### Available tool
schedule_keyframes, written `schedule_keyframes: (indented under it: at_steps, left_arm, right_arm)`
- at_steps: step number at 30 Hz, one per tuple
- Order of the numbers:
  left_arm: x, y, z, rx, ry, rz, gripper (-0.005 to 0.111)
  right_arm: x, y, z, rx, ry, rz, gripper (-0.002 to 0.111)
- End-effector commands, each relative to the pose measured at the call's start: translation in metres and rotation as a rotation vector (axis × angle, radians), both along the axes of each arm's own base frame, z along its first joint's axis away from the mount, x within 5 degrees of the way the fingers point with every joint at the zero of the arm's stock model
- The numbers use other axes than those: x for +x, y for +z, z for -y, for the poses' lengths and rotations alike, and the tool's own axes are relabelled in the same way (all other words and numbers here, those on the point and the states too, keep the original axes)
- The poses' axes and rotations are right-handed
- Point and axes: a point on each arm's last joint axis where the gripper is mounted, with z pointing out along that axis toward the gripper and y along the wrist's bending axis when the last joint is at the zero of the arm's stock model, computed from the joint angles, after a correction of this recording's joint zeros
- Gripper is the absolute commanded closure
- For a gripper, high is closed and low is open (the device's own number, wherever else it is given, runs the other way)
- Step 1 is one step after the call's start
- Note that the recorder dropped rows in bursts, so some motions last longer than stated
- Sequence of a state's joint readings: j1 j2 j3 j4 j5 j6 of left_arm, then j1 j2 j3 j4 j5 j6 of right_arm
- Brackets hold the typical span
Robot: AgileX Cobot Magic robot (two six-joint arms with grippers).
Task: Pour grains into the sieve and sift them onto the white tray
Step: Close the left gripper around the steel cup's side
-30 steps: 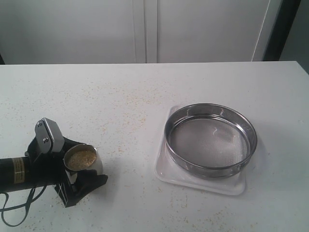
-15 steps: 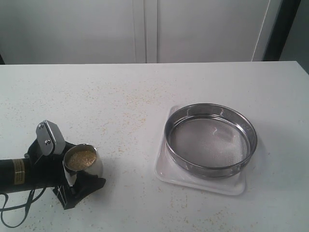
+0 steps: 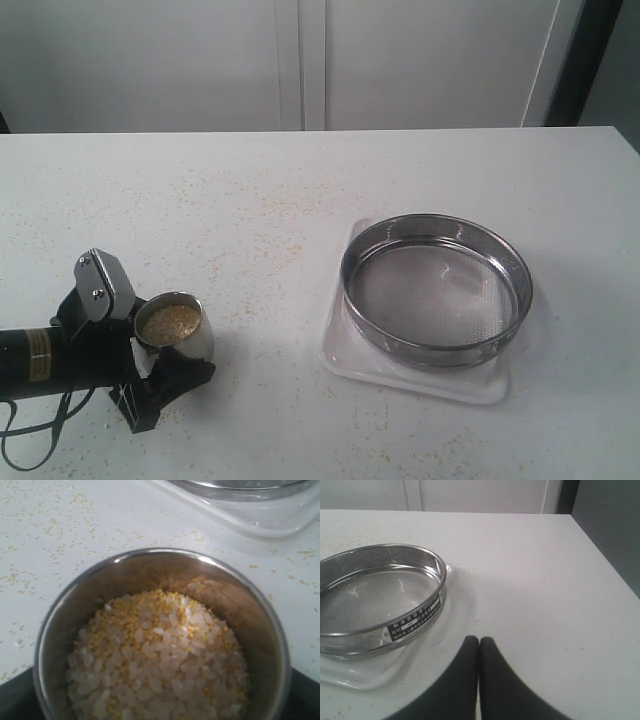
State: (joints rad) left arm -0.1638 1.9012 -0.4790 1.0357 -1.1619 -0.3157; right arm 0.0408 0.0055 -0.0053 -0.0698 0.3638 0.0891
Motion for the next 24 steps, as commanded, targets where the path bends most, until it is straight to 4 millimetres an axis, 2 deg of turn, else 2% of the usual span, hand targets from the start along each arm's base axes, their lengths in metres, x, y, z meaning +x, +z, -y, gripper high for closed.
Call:
schedule_keyframes:
  at_steps: [1, 3, 24]
  left_arm:
    - [0.0001, 0.0008, 0.0010, 0.000, -0.002, 0.004, 0.097]
    - [0.0002, 0.0012, 0.0010, 0.000, -0.002, 0.006, 0.106]
    - [0.0031, 0.0046, 0.0011, -0.040, 0.033, 0.021, 0.107]
  right_arm:
    - [0.0002, -0.0001, 0.0005, -0.002, -0.008, 0.016, 0.108]
    - [0.0002, -0.0001, 0.0005, -0.002, -0.008, 0.016, 0.108]
    - [0.0002, -0.0001, 0.0005, -0.002, -0.008, 0.016, 0.108]
